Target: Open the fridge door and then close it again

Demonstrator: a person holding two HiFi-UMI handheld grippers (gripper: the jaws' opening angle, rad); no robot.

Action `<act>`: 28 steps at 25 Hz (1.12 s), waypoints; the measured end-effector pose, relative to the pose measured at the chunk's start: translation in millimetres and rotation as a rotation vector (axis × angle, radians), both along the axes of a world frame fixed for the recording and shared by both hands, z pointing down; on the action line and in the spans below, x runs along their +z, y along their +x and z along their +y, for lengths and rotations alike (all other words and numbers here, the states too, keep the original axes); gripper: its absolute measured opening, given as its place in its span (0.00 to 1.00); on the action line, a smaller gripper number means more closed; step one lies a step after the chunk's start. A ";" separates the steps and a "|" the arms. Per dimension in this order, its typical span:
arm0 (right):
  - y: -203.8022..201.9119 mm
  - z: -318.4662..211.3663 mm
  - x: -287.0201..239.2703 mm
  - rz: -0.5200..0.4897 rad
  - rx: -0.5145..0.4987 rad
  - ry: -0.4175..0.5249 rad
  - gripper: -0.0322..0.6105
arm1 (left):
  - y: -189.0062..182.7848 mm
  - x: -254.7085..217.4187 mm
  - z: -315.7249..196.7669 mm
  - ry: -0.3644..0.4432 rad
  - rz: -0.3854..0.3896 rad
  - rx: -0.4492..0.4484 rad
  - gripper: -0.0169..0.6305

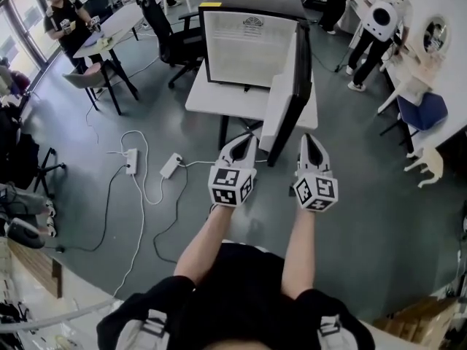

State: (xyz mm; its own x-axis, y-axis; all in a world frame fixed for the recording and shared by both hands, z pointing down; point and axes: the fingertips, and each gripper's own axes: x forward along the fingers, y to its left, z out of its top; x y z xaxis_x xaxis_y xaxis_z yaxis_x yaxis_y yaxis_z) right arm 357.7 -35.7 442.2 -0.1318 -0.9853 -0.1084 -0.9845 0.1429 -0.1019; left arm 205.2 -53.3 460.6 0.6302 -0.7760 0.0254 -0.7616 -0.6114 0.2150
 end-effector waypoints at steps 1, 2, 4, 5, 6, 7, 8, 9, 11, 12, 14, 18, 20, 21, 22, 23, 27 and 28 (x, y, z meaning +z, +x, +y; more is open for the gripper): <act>0.9 1.2 0.5 0.005 -0.001 -0.001 0.05 | 3.0 1.1 0.9 -0.001 -0.001 0.004 0.02; 2.5 2.5 1.3 0.009 0.000 -0.004 0.05 | 6.4 2.3 2.1 -0.001 -0.003 0.010 0.02; 7.1 4.9 3.0 0.013 0.004 -0.009 0.05 | 14.0 3.9 4.8 0.001 -0.007 0.022 0.02; 9.5 5.9 3.4 0.013 0.007 -0.011 0.05 | 17.6 4.1 6.1 0.004 -0.008 0.029 0.02; 11.9 6.5 3.3 0.014 0.010 -0.011 0.05 | 20.8 3.9 7.0 0.007 -0.008 0.034 0.02; 14.1 6.7 2.9 0.015 0.015 -0.012 0.05 | 23.4 3.7 7.5 0.010 -0.008 0.038 0.02; 15.7 6.3 2.4 0.018 0.018 -0.012 0.05 | 25.9 3.9 7.7 0.012 -0.011 0.041 0.02; 16.3 5.2 1.9 0.023 0.016 -0.013 0.05 | 29.0 4.9 7.7 0.014 -0.019 0.047 0.02; 14.7 1.3 -0.9 0.039 -0.003 -0.015 0.05 | 38.8 11.0 8.9 0.013 -0.066 0.078 0.02; 13.9 -1.9 -4.0 0.051 -0.012 -0.015 0.05 | 45.4 15.4 9.8 0.009 -0.103 0.099 0.06; 14.9 -10.4 -14.4 0.082 -0.019 -0.013 0.05 | 59.4 22.1 9.8 0.008 -0.179 0.131 0.16; 18.2 -29.0 -41.1 0.123 -0.021 -0.006 0.05 | 89.9 22.8 -2.4 0.033 -0.279 0.151 0.27; 14.0 -37.0 -51.5 0.151 -0.041 0.002 0.05 | 100.5 21.1 -9.5 0.041 -0.291 0.144 0.28; 11.5 -41.0 -55.6 0.171 -0.054 0.009 0.05 | 104.4 20.3 -12.3 0.044 -0.291 0.140 0.28; 8.6 -44.8 -59.2 0.191 -0.070 0.013 0.05 | 107.8 19.6 -14.6 0.047 -0.289 0.137 0.28; 5.8 -48.1 -62.2 0.207 -0.087 0.013 0.05 | 110.6 19.1 -16.4 0.049 -0.287 0.133 0.28; -1.3 -56.6 -74.6 0.262 -0.143 0.044 0.05 | 115.3 18.0 -18.7 0.052 -0.275 0.123 0.27; -3.2 -56.7 -78.1 0.268 -0.153 0.055 0.05 | 115.4 16.9 -19.1 0.054 -0.269 0.121 0.27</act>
State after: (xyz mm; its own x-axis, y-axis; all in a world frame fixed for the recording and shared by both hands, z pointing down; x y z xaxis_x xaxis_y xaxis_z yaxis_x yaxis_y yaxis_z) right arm 354.5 -92.5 364.1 -0.3094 -0.9454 -0.1021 -0.9419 0.2899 0.1699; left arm 320.6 -72.4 477.5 0.6943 -0.7004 0.1652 -0.7077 -0.7062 -0.0199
